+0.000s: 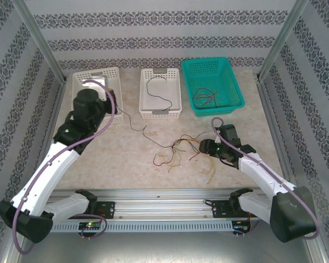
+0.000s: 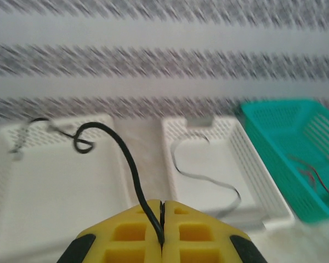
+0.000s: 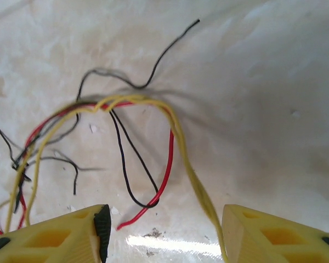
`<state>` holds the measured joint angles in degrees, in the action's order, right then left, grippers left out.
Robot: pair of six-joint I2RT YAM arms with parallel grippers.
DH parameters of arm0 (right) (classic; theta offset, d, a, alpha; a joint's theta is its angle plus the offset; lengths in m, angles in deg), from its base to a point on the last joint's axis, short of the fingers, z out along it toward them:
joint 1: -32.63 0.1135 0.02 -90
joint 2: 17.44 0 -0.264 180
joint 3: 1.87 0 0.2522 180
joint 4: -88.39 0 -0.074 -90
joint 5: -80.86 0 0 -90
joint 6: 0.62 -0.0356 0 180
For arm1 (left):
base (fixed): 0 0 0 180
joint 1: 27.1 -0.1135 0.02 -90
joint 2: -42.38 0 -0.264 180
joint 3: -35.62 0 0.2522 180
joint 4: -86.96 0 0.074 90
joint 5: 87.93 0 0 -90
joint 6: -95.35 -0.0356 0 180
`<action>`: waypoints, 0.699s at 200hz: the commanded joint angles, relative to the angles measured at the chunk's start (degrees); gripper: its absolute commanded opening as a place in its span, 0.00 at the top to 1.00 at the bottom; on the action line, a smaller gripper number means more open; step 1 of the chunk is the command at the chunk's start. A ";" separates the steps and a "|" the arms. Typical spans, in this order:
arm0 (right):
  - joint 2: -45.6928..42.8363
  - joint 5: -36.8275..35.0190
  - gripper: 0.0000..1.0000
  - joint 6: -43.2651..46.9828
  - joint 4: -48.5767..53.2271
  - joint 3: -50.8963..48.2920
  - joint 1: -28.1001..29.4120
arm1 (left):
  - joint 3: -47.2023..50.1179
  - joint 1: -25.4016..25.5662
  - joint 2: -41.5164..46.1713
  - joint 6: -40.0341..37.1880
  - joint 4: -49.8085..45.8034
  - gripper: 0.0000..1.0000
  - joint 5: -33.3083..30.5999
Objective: Untangle the cables
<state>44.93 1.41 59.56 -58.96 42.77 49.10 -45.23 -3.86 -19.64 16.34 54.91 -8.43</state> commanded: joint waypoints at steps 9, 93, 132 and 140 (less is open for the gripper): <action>3.06 -7.52 0.42 2.18 0.82 3.02 3.42 | -0.01 6.22 -1.69 1.92 -2.38 0.93 4.81; 12.30 -11.70 0.41 3.23 0.63 5.98 4.16 | 12.52 20.52 -5.53 13.15 -0.78 0.78 3.63; 16.09 -9.70 0.44 3.26 -0.45 6.99 4.54 | 15.48 22.72 -11.93 14.78 2.65 0.66 6.01; 16.33 -8.82 0.45 3.14 -0.90 7.01 4.54 | 15.58 22.73 -13.24 14.79 2.98 0.64 6.72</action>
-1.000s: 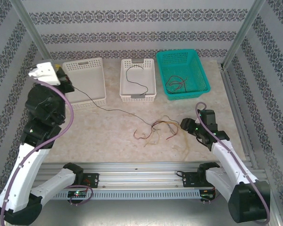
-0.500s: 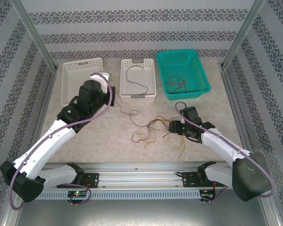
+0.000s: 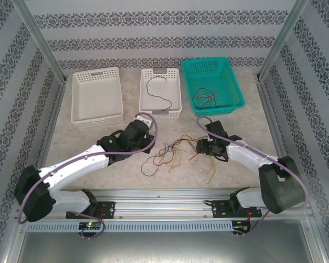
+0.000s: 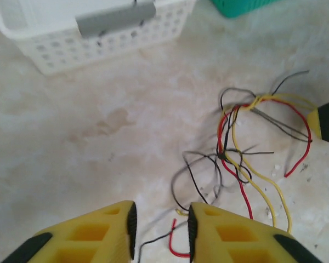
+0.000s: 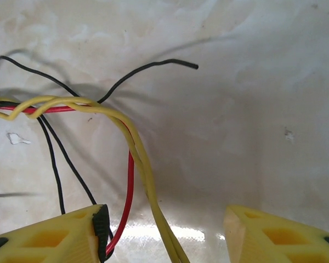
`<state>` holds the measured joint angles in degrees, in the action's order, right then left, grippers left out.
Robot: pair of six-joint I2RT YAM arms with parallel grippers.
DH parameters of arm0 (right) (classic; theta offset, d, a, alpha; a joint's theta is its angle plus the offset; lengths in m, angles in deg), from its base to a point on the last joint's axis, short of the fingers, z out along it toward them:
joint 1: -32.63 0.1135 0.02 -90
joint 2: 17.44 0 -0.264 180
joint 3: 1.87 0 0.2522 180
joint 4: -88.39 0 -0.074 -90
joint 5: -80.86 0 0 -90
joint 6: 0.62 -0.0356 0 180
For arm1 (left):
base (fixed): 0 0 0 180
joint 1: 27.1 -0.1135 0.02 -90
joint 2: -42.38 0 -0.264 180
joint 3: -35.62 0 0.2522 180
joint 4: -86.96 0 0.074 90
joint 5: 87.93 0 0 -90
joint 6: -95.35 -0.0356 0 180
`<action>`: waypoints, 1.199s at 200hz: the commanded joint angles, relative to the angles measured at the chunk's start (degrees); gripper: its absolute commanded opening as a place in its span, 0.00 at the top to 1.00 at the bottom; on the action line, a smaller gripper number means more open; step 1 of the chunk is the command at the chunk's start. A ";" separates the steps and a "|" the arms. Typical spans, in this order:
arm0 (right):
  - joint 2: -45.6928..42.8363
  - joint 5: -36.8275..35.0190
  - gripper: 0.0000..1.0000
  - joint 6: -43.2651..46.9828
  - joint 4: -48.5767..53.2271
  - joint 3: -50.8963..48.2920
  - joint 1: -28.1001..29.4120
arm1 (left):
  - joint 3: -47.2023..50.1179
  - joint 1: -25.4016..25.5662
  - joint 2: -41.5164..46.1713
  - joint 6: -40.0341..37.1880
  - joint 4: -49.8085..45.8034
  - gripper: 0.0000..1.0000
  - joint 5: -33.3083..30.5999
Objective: Untangle the cables
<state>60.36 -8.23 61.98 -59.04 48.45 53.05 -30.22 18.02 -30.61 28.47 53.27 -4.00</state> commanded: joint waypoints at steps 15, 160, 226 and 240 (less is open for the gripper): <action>1.29 2.24 0.55 0.59 -1.99 1.00 0.60 | 0.46 0.84 -4.09 2.15 4.73 0.58 3.02; -21.31 25.99 1.00 -0.60 -5.32 -2.02 0.72 | -1.52 7.35 -14.50 -4.98 10.61 0.27 5.54; -26.07 35.09 1.00 -1.92 -2.91 -1.49 0.75 | 4.24 0.52 -5.43 -2.77 15.60 0.19 -4.36; -26.62 36.18 1.00 -2.13 -2.43 -1.34 0.78 | 6.04 -2.22 -2.89 -1.13 17.48 0.19 -3.07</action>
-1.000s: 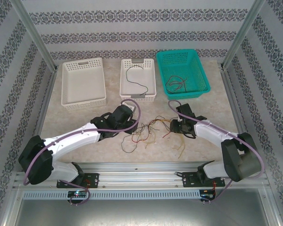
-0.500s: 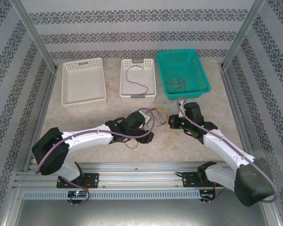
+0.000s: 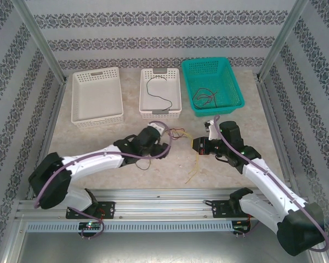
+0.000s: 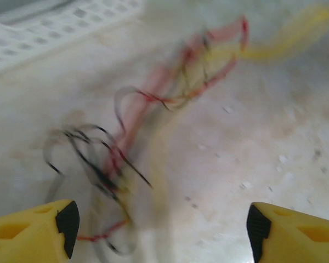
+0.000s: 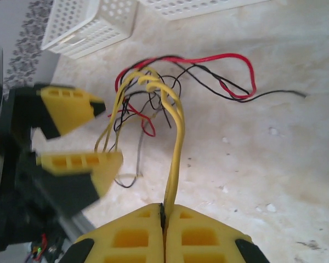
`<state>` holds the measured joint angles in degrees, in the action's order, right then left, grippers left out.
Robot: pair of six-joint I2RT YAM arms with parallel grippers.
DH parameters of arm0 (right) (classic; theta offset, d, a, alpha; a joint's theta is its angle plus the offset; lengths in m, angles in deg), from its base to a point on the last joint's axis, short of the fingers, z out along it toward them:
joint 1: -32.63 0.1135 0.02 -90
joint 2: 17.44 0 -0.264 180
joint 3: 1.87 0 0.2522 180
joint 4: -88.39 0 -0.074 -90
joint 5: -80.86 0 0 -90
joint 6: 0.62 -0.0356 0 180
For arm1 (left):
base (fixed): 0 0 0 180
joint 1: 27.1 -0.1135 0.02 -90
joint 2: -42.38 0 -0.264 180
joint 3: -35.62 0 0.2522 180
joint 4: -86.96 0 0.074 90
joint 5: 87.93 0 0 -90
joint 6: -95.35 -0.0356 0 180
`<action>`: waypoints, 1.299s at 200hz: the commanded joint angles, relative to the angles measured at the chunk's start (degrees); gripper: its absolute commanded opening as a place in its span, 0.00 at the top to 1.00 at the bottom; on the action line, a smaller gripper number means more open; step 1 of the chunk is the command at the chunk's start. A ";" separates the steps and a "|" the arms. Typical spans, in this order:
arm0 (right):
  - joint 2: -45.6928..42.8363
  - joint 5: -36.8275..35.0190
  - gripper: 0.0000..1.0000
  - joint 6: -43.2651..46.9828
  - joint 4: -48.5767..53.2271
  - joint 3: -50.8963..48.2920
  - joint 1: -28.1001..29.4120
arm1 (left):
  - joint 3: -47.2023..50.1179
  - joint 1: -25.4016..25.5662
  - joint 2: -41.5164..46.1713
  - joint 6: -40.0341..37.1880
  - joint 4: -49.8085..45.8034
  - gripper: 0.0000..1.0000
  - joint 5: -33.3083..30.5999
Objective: Untangle the cables
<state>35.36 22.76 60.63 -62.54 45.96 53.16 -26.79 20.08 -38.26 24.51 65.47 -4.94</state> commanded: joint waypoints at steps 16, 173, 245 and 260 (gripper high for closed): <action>-2.56 7.09 1.00 -1.22 1.14 1.44 0.87 | 2.96 -6.85 5.65 4.66 5.57 0.18 0.90; -9.20 10.52 1.00 -2.15 -4.44 0.30 2.84 | 5.73 -8.43 -1.01 10.02 15.13 0.43 22.30; -11.83 6.68 1.00 -2.40 -3.06 0.65 2.50 | 6.96 -12.36 0.16 11.69 14.80 0.96 25.24; -13.46 5.38 1.00 -3.19 -3.66 0.91 2.03 | 7.98 -12.37 -0.05 12.03 15.51 1.00 25.68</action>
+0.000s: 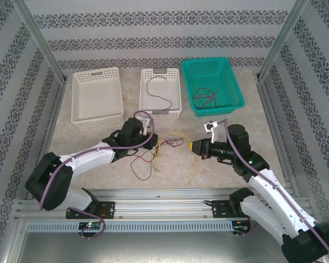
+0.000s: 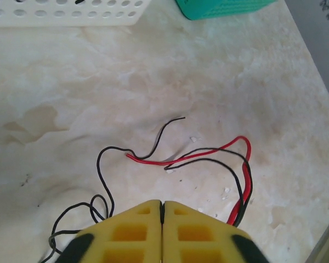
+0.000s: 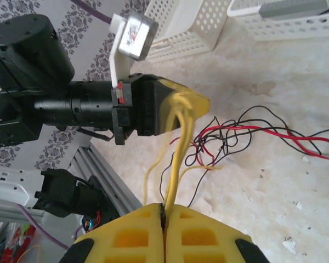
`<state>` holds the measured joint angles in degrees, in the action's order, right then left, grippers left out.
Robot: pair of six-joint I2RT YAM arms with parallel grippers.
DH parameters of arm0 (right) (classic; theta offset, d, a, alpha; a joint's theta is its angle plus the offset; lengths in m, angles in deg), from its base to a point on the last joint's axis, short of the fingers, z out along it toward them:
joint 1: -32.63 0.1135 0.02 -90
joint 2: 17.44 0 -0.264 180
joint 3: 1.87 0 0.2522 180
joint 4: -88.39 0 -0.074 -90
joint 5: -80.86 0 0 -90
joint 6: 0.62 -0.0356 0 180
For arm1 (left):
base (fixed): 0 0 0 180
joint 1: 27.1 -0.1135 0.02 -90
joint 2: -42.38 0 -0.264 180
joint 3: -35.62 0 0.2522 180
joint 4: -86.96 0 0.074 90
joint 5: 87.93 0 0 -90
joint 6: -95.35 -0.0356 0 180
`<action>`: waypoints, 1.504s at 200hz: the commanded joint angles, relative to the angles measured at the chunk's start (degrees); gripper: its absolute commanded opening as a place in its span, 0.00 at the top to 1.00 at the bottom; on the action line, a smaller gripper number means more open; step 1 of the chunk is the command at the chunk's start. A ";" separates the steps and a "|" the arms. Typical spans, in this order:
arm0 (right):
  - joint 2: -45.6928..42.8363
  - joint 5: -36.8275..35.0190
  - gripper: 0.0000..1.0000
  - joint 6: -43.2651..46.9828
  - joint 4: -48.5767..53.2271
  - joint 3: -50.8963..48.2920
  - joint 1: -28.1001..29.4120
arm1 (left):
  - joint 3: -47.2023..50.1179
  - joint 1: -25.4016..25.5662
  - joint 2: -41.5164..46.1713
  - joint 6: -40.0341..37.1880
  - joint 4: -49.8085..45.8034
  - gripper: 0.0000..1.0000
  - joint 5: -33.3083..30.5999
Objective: Untangle the cables
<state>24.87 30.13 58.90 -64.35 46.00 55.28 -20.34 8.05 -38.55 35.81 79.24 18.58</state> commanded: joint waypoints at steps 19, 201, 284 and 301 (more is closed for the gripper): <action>-5.27 -3.74 1.00 -3.02 -2.96 1.22 -0.93 | 3.58 -0.35 0.04 1.74 4.05 1.00 2.81; -2.33 -2.02 1.00 -7.04 -10.94 -0.70 -2.62 | 11.89 -4.68 30.82 10.44 9.72 0.30 4.86; -1.70 1.78 1.00 -6.48 -12.27 -1.71 -1.32 | 10.49 -6.18 26.96 12.71 14.83 0.30 8.88; -1.74 1.43 1.00 -6.30 -12.17 -2.03 -1.21 | 11.80 -6.76 28.43 13.90 16.48 0.30 8.70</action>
<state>23.23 30.17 52.00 -74.71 44.71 53.40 -9.02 2.63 -12.23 47.46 89.97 25.97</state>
